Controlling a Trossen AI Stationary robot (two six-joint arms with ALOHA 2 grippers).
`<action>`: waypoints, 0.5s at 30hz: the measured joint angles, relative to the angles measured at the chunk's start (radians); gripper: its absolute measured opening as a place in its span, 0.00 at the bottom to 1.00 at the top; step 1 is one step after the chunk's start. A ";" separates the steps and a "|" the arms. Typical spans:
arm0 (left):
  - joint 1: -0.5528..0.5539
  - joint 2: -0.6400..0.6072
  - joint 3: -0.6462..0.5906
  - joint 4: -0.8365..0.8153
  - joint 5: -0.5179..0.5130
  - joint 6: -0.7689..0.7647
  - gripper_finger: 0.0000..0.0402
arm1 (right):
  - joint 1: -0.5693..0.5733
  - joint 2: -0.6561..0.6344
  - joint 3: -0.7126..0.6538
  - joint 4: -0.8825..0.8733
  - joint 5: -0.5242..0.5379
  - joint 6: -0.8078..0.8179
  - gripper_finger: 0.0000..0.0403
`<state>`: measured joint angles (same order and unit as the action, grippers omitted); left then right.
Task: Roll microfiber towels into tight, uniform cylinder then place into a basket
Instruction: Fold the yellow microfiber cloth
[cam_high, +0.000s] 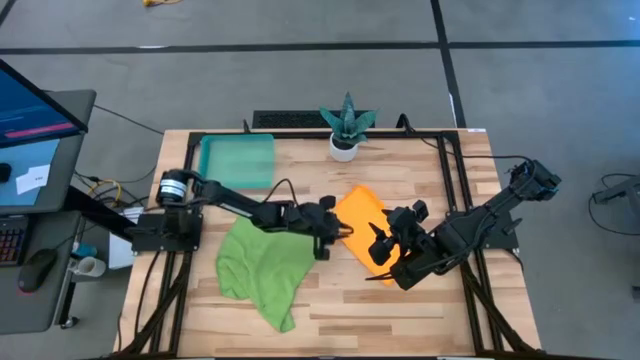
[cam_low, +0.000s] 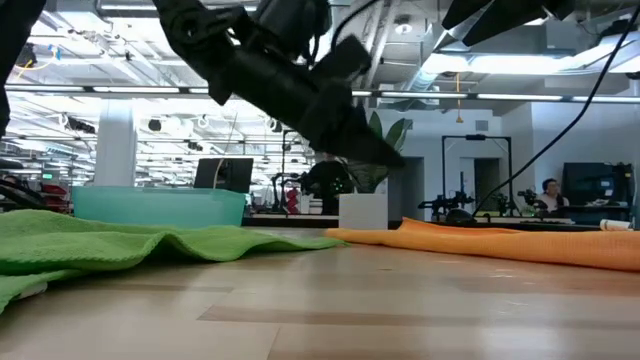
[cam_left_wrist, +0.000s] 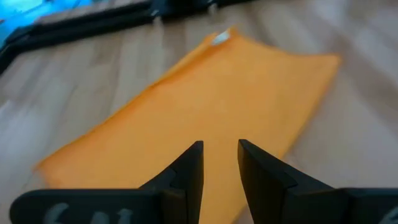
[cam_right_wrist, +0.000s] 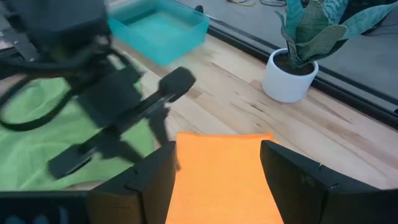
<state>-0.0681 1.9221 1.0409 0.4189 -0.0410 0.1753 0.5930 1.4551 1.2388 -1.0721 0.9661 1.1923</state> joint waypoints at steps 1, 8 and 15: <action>-0.014 0.000 0.000 0.012 0.000 0.000 0.23 | 0.000 0.000 0.000 0.000 0.000 0.000 0.63; -0.097 0.011 -0.001 0.080 -0.040 -0.003 0.23 | -0.014 0.000 0.000 0.004 0.001 0.000 0.63; -0.133 0.028 0.001 0.191 -0.054 -0.010 0.23 | -0.057 0.000 0.000 0.005 0.001 0.002 0.63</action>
<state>-0.2010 1.9502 1.0414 0.6095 -0.0948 0.1650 0.5356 1.4551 1.2388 -1.0676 0.9672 1.1938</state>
